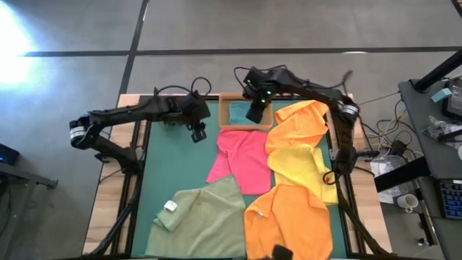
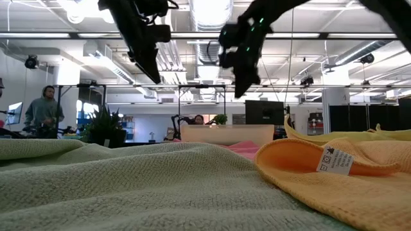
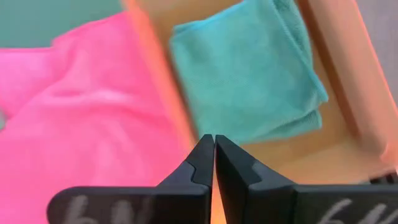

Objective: Fold microfiber towels
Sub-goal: Fold the pink microfiber towel

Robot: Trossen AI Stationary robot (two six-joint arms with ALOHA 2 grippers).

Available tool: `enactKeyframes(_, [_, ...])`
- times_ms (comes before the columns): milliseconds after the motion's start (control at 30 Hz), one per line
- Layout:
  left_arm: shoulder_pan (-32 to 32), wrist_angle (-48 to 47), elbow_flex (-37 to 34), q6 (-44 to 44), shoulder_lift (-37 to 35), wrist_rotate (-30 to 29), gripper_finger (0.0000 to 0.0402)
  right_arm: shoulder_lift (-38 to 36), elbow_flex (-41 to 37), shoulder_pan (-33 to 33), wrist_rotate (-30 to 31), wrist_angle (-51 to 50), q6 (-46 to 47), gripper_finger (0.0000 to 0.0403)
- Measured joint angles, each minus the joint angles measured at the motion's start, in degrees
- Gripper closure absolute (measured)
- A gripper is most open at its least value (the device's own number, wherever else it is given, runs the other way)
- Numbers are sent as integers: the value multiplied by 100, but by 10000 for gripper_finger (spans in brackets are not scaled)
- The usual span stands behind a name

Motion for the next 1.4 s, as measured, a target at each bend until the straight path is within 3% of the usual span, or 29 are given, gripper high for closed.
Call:
enactKeyframes(367, [-1075, 617, -774, 4, -1, 154, 259, -2129, -2635, 1016, -16, 1502, 1166, 394])
enactKeyframes(667, [-1697, 1707, -1557, 6, 64, 634, 259, -2959, -3895, 2056, 8, 2440, 2077, 394])
enactKeyframes(833, [-1956, 2258, -1977, 5, 254, 1136, 259, -2966, -4208, 2327, -3, 2646, 2349, 394])
enactKeyframes(1400, [-2475, 2545, -1979, 4, 1345, 1162, 259, -2842, -4473, 2346, 4, 2622, 2264, 394])
